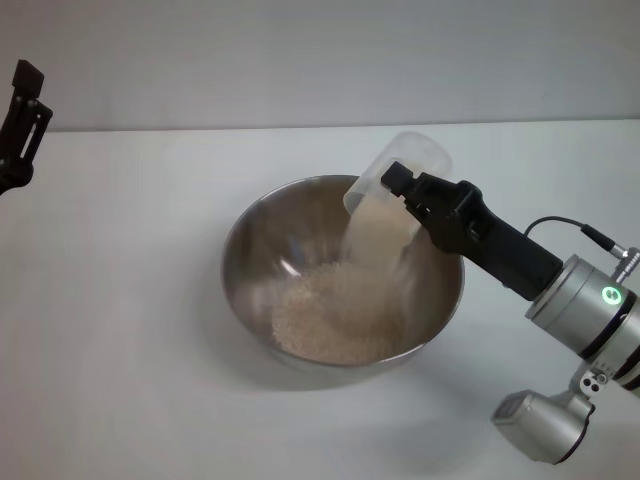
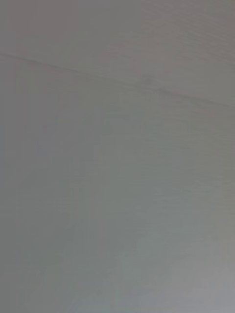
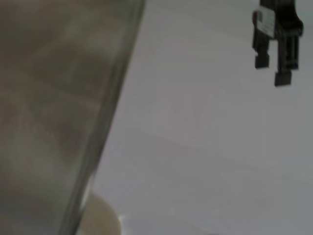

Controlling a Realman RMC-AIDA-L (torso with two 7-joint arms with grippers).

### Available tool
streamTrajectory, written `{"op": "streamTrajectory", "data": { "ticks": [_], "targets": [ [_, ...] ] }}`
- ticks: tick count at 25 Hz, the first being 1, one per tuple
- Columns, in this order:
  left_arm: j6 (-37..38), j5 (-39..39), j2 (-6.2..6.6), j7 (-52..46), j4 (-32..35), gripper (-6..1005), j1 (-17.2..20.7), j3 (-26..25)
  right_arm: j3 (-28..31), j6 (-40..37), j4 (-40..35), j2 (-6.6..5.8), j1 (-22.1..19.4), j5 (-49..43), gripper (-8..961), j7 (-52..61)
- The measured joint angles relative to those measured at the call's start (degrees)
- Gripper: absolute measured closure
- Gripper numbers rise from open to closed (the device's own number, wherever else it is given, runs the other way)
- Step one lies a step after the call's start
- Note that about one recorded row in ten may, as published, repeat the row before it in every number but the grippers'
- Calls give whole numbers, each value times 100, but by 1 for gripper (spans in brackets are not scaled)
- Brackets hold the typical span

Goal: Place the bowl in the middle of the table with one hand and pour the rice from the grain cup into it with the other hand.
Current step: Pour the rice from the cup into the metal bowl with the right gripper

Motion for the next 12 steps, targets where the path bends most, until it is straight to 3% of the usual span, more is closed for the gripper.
{"op": "streamTrajectory", "data": {
  "ticks": [12],
  "targets": [
    [-10,-34,-7,-4,3,189,-69,63,0,-284,-493,-19,243,-452,946,-221]
  ]
}}
